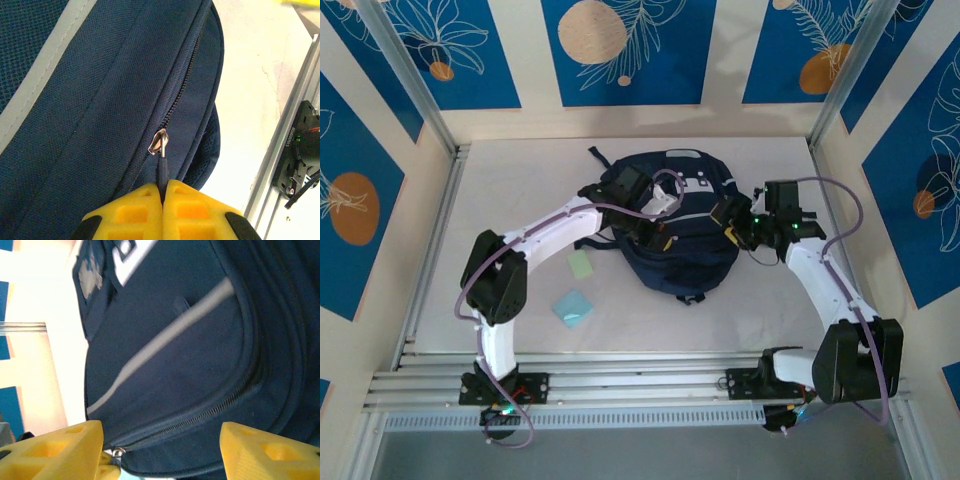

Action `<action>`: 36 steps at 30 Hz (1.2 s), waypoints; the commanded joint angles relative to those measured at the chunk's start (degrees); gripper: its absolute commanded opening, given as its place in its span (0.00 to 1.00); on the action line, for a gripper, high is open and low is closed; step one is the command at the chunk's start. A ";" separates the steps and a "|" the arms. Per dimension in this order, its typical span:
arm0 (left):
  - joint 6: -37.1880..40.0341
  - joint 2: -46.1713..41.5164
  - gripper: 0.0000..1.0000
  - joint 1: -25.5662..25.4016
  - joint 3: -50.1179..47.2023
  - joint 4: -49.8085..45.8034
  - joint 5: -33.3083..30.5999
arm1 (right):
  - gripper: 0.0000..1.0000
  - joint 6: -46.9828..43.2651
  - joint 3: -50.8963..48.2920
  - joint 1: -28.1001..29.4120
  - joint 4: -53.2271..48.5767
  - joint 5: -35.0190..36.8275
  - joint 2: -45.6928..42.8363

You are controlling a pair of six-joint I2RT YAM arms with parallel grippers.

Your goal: Pack the student bag

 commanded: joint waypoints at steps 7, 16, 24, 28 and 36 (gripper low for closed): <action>-0.22 -1.16 0.00 -0.72 -0.76 2.48 1.79 | 0.53 12.88 -3.84 3.92 16.30 -3.15 6.74; -0.14 -3.34 0.00 0.89 -5.52 -0.08 -11.58 | 0.00 11.35 -2.65 4.06 16.26 2.58 8.68; -7.35 -8.20 0.00 9.58 -13.50 1.96 -28.69 | 0.00 12.32 -5.00 4.31 16.06 3.28 5.68; -8.38 -7.97 0.00 11.65 -13.34 6.54 -33.22 | 0.00 13.24 -4.72 6.39 16.99 3.28 6.07; -9.19 -1.25 0.00 15.17 -7.70 12.49 -36.97 | 0.00 13.27 -2.96 9.46 17.63 2.25 8.67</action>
